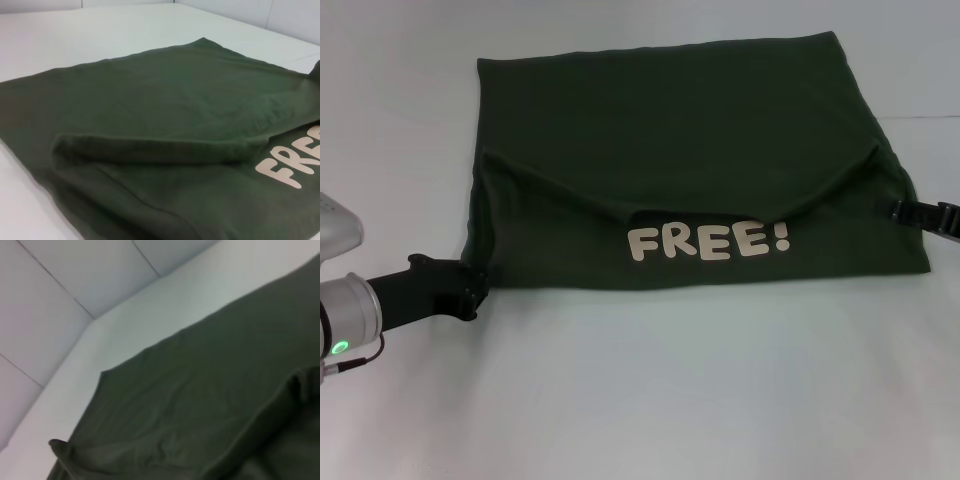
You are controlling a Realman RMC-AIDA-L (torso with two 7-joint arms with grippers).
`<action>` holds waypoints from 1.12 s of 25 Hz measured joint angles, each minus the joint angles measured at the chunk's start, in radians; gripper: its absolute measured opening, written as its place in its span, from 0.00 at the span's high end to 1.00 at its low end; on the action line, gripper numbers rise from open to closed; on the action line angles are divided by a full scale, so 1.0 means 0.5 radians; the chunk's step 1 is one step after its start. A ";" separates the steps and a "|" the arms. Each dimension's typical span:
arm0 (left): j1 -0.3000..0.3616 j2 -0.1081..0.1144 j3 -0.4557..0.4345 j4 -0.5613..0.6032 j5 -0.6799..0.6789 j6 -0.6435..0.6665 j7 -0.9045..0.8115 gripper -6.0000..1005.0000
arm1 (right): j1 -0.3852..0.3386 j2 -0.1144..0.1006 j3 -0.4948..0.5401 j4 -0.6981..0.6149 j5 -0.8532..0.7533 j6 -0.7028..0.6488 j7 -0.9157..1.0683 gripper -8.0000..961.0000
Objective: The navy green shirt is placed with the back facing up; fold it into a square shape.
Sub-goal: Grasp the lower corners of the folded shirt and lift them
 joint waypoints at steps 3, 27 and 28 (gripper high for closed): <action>0.002 0.001 0.000 0.000 0.002 -0.002 0.002 0.96 | 0.009 -0.002 -0.002 -0.034 -0.074 0.046 0.077 0.36; -0.015 0.005 0.001 -0.001 0.000 -0.003 -0.001 0.96 | 0.028 0.020 -0.082 -0.023 -0.301 0.416 0.271 0.36; -0.017 0.005 0.002 -0.001 0.000 -0.005 -0.001 0.96 | 0.027 0.021 -0.084 -0.018 -0.301 0.422 0.269 0.36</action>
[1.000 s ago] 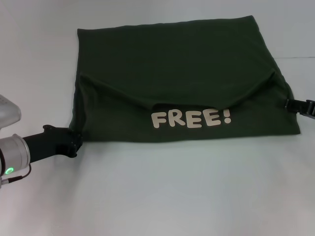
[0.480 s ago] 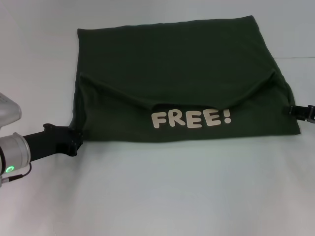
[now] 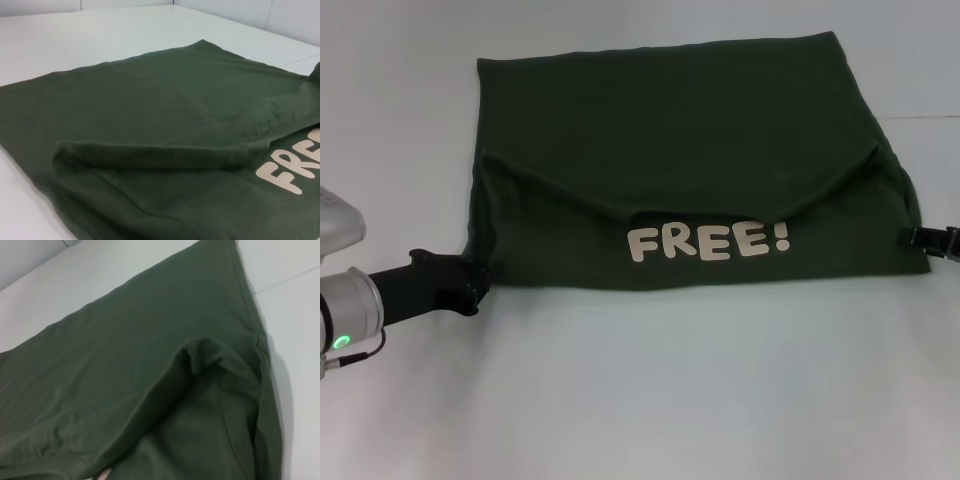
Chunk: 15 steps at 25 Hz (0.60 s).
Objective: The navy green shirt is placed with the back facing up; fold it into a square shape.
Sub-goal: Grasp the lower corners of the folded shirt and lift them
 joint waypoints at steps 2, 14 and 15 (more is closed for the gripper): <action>-0.002 0.000 0.001 -0.001 0.000 -0.004 0.000 0.96 | 0.001 0.002 -0.009 0.018 0.000 0.023 -0.004 0.36; -0.007 0.000 0.001 -0.003 0.000 -0.013 -0.002 0.96 | 0.017 0.009 -0.039 0.050 0.006 0.027 -0.015 0.46; -0.008 0.000 0.001 -0.003 0.000 -0.013 -0.002 0.96 | 0.014 0.009 -0.039 0.050 0.007 0.026 -0.015 0.48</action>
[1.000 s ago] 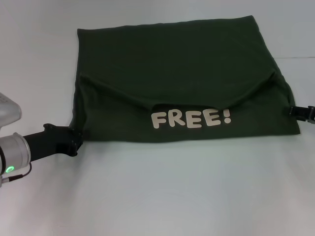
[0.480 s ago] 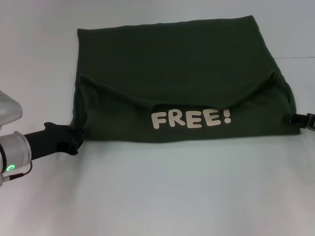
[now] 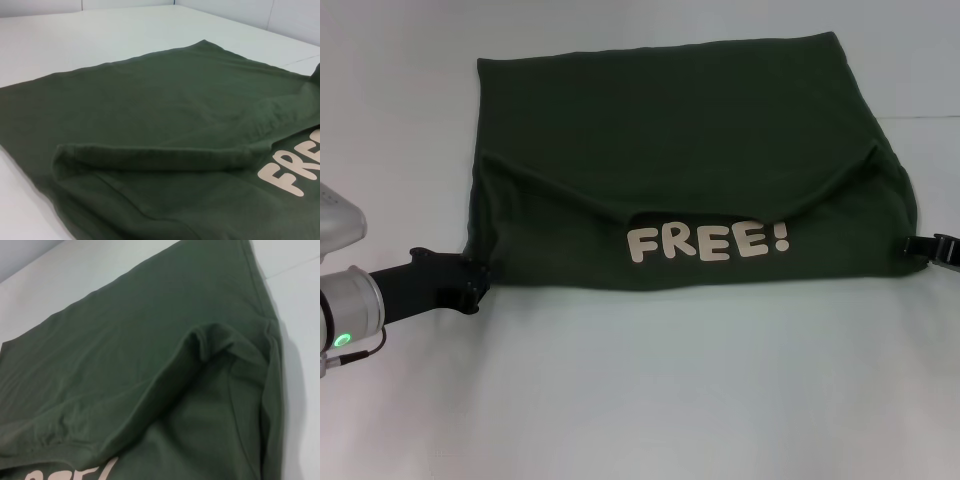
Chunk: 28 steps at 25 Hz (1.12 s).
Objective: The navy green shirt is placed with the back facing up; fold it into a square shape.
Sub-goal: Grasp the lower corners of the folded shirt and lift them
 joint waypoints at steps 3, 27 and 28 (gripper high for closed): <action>-0.001 0.000 0.000 -0.002 0.000 0.000 -0.001 0.96 | -0.005 -0.001 -0.001 0.000 -0.001 -0.001 0.000 0.51; 0.054 -0.001 -0.015 0.100 -0.006 0.159 -0.229 0.96 | -0.122 -0.020 0.056 -0.022 0.086 -0.160 -0.144 0.96; 0.075 -0.001 -0.016 0.136 -0.008 0.207 -0.269 0.96 | -0.139 -0.021 0.062 -0.025 0.105 -0.196 -0.169 0.96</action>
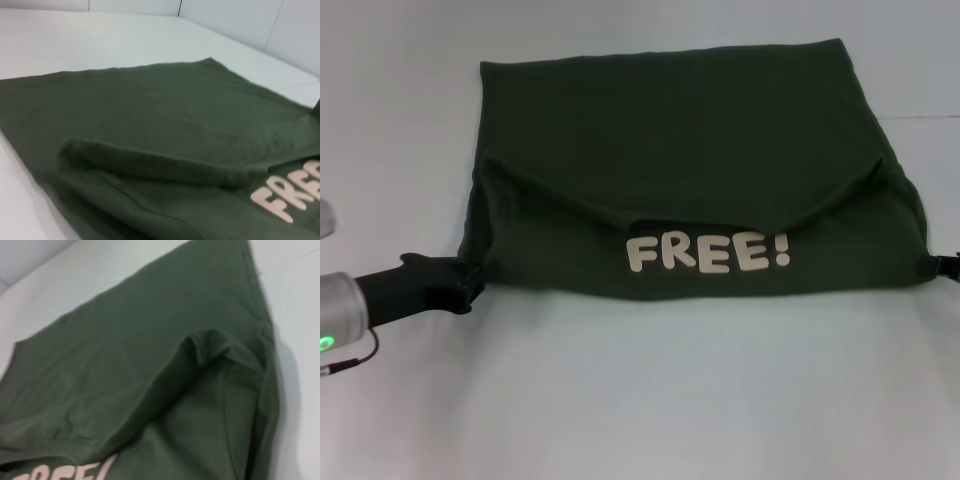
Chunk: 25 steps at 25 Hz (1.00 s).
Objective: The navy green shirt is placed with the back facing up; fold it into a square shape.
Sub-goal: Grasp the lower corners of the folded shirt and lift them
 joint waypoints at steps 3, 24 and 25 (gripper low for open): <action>0.058 -0.001 -0.005 0.093 -0.007 0.142 -0.090 0.96 | -0.045 -0.003 0.052 -0.005 0.043 -0.109 -0.079 0.96; 0.367 0.001 -0.472 0.285 0.176 1.068 -0.259 0.96 | -0.449 -0.031 0.136 -0.229 0.050 -0.934 -0.323 0.96; 0.373 0.001 -0.480 0.289 0.202 1.100 -0.259 0.96 | -0.462 -0.032 0.136 -0.236 0.049 -0.960 -0.327 0.96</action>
